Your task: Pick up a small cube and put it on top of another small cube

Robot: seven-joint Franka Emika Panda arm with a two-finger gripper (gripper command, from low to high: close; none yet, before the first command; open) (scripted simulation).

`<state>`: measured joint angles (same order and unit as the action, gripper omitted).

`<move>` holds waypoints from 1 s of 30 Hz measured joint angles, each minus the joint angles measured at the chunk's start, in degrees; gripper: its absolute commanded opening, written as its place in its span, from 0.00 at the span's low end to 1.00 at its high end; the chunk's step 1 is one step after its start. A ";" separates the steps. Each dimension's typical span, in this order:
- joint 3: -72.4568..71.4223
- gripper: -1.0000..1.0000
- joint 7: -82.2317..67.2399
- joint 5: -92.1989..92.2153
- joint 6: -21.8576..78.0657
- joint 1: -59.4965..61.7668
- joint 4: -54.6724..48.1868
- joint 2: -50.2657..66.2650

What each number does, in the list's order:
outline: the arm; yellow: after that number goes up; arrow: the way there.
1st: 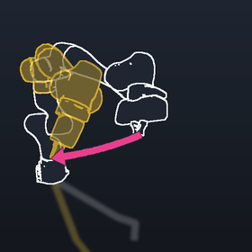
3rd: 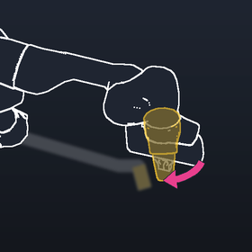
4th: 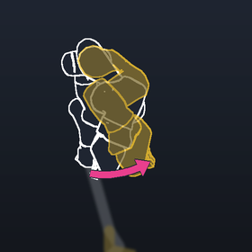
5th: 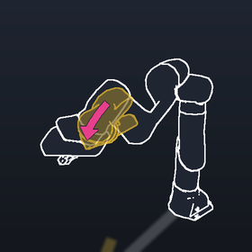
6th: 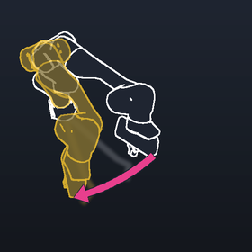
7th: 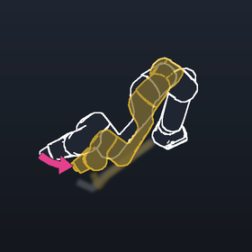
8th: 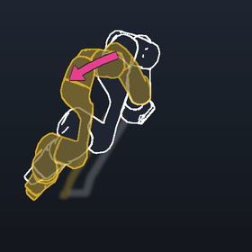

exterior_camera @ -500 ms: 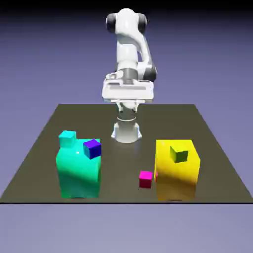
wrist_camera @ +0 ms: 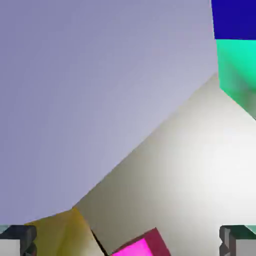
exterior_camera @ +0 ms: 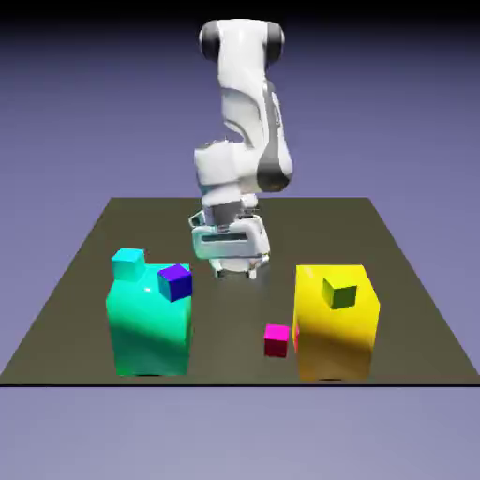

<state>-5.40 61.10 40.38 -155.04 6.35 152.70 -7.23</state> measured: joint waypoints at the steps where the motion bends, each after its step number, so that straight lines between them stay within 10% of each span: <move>1: -0.33 0.50 1.15 2.49 1.17 0.44 -0.51 1.57; 20: -6.88 0.50 7.97 42.30 10.99 3.54 -11.75 31.46; 21: -7.09 0.00 7.33 43.06 10.58 3.34 -12.17 32.36; 30: -4.69 0.00 15.83 30.73 16.76 6.38 -7.82 18.17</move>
<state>-10.09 76.93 71.11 -138.28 12.73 144.88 10.94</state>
